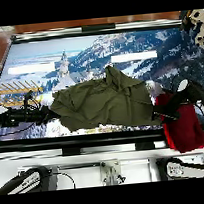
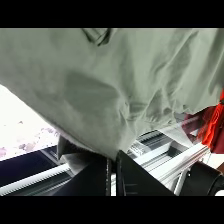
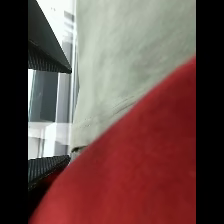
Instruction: Fold the shirts.
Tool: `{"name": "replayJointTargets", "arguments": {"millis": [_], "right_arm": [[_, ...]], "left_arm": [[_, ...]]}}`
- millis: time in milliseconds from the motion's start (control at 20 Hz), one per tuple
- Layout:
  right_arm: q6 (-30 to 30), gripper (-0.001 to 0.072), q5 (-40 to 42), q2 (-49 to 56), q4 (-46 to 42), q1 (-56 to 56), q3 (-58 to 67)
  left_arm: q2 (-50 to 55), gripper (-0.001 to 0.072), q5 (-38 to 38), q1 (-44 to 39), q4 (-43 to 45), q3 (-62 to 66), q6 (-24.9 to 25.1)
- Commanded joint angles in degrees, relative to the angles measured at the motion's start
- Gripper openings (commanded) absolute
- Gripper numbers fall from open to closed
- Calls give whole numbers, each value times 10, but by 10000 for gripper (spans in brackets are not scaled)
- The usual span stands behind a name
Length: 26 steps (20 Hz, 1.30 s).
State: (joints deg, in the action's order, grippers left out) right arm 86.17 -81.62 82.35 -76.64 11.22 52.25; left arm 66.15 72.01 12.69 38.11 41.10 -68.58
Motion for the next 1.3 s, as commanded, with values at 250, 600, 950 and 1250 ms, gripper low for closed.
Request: {"name": "replayJointTargets", "arguments": {"millis": [250, 600, 950, 1250], "right_arm": [[-1, 528, 75, 1, 90, -6, -42], [-39, 74, 70, -46, 92, -16, 34], [-160, 75, 108, -224, 195, -16, 312], [-160, 75, 277, -362, 161, -16, 538]], "left_arm": [[0, 32, 5, 0, 0, 57, 0], [-1, 31, 7, 0, 0, 153, 0], [-49, 31, -19, 0, -66, 500, 1], [-120, 31, -178, 0, -51, 809, 16]]}}
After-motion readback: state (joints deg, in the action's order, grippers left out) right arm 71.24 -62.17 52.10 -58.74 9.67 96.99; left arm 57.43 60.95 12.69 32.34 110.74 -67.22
